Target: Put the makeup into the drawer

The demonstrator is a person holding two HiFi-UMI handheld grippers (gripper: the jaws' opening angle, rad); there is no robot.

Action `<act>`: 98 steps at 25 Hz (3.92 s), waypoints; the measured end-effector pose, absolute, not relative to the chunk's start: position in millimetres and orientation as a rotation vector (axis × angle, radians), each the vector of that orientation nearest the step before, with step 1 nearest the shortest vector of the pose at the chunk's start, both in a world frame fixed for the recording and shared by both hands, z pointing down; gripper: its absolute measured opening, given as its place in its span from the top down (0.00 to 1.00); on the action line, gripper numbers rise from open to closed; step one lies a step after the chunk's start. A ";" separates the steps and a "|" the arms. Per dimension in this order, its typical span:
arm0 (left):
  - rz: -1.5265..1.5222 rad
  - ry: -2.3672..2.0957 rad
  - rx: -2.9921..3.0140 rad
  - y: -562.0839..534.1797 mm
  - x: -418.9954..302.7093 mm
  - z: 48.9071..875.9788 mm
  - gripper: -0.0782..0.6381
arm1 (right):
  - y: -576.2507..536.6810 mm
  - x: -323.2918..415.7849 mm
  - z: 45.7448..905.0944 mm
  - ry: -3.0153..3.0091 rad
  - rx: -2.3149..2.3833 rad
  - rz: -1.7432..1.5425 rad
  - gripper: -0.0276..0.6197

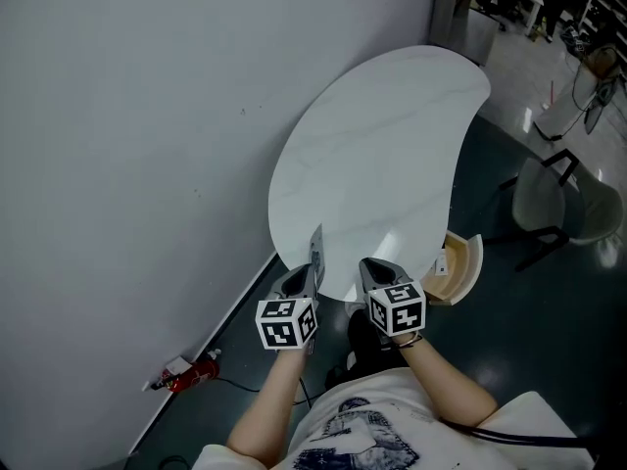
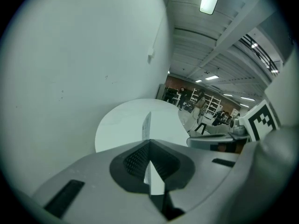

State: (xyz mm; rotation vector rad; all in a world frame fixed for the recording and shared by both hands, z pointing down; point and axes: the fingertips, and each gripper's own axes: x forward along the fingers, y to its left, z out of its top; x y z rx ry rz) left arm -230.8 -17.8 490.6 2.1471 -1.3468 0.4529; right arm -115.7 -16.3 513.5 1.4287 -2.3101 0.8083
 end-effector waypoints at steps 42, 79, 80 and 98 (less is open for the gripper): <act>0.543 -0.780 2.513 51.5 46.8 469.5 0.84 | 110.3 149.4 505.7 -1.952 2.029 0.931 0.92; 0.712 -0.678 2.355 15.1 206.4 610.8 0.84 | 64.7 292.6 591.1 -1.882 1.926 1.117 0.92; 0.716 -0.678 2.349 14.7 207.7 615.1 0.84 | 64.0 294.7 594.4 -1.879 1.923 1.123 0.92; 0.820 -0.663 2.234 24.9 218.9 686.6 0.84 | 63.7 315.9 638.1 -1.830 1.874 1.219 0.92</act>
